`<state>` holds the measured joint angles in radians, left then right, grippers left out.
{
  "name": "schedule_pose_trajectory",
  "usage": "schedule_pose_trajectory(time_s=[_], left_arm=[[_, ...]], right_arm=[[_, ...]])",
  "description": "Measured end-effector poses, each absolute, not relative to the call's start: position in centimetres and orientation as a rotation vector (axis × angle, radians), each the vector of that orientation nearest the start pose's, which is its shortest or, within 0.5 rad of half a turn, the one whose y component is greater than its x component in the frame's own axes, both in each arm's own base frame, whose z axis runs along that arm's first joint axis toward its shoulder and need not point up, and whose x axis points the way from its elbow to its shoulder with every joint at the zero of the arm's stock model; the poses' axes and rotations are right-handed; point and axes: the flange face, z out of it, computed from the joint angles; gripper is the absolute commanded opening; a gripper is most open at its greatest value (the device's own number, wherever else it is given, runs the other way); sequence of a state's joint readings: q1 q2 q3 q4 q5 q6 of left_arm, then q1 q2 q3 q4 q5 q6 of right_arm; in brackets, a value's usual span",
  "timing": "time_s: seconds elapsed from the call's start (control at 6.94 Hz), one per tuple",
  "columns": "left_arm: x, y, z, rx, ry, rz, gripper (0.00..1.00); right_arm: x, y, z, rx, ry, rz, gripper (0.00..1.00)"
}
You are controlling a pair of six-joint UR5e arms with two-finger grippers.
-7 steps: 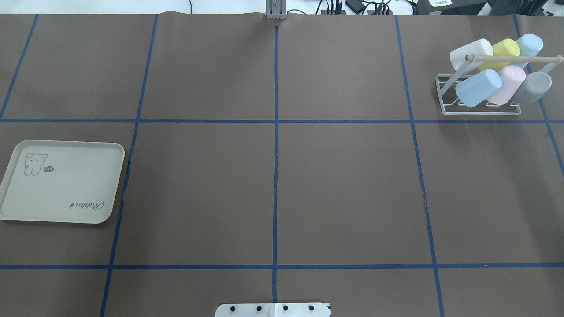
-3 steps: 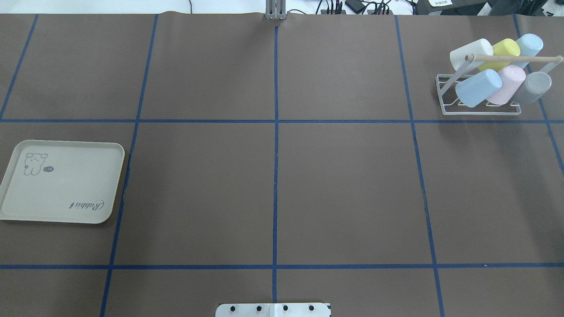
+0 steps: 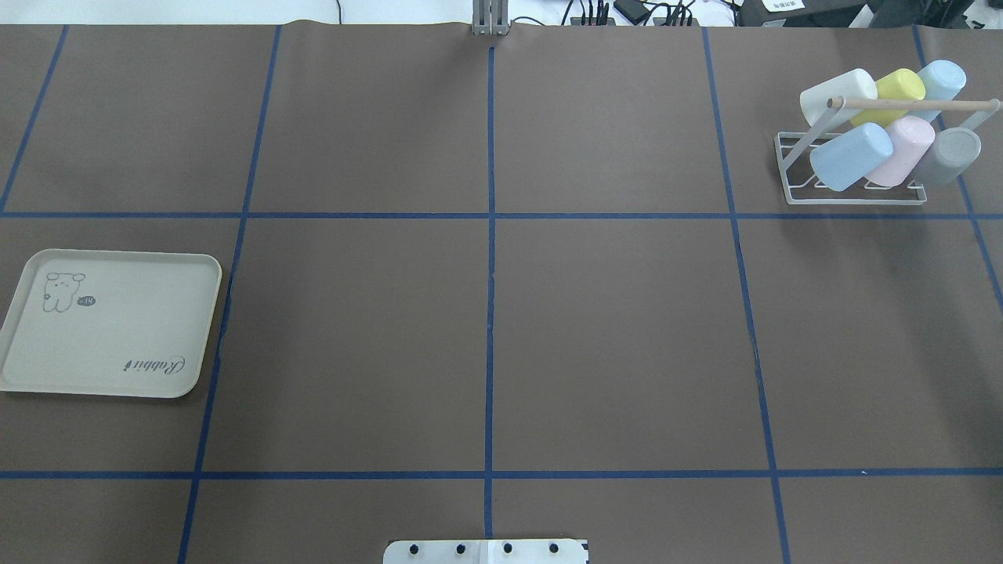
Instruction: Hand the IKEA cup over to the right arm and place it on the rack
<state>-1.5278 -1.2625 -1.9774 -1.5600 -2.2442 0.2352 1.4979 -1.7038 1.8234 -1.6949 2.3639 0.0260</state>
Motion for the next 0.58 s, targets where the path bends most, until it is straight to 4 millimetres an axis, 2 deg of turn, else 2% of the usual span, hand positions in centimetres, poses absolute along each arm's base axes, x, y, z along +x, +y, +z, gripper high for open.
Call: schedule_pose_trajectory(time_s=[0.58], left_arm=[[-5.6, -36.42, 60.78, 0.126, 0.667, 0.287, 1.0]], right_arm=[[2.93, -44.01, 59.94, -0.026, -0.794, -0.053, 1.0]])
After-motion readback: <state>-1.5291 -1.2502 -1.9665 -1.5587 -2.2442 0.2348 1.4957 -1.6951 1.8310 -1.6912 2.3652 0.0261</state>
